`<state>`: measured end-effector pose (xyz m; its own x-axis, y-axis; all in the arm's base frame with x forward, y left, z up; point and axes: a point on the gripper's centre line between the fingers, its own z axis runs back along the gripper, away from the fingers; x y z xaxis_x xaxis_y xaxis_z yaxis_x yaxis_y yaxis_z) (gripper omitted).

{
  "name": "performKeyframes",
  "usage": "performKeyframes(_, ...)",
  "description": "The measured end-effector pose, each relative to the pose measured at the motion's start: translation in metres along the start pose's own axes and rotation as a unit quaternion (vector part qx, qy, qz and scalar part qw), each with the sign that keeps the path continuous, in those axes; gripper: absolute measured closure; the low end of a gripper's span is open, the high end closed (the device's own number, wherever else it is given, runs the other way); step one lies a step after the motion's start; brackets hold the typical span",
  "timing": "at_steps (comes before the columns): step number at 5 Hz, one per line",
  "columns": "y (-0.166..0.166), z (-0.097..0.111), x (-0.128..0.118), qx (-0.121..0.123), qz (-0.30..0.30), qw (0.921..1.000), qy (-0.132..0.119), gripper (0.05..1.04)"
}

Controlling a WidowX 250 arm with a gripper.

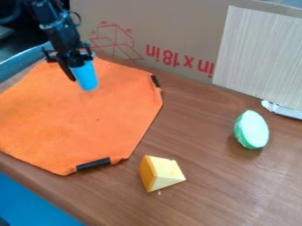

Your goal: Moved the plastic cup from the table to the right corner of the cloth

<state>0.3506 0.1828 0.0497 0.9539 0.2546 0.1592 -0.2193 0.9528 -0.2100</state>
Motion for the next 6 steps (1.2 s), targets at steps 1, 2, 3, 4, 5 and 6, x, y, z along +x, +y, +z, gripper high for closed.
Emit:
performKeyframes(1,-0.023,-0.009,0.006,-0.002,-0.020,0.9998,0.004,0.997)
performKeyframes(2,-0.044,-0.014,0.012,-0.004,-0.032,0.9995,0.000,0.997)
performKeyframes(3,-0.062,-0.018,0.019,-0.001,-0.039,0.9992,-0.002,0.997)
performKeyframes(4,-0.067,-0.028,0.023,0.010,-0.033,0.9994,0.000,0.997)
performKeyframes(5,-0.074,-0.037,0.028,0.016,-0.031,0.9994,0.003,0.997)
performKeyframes(6,-0.078,-0.040,0.034,0.019,-0.031,0.9993,0.000,0.997)
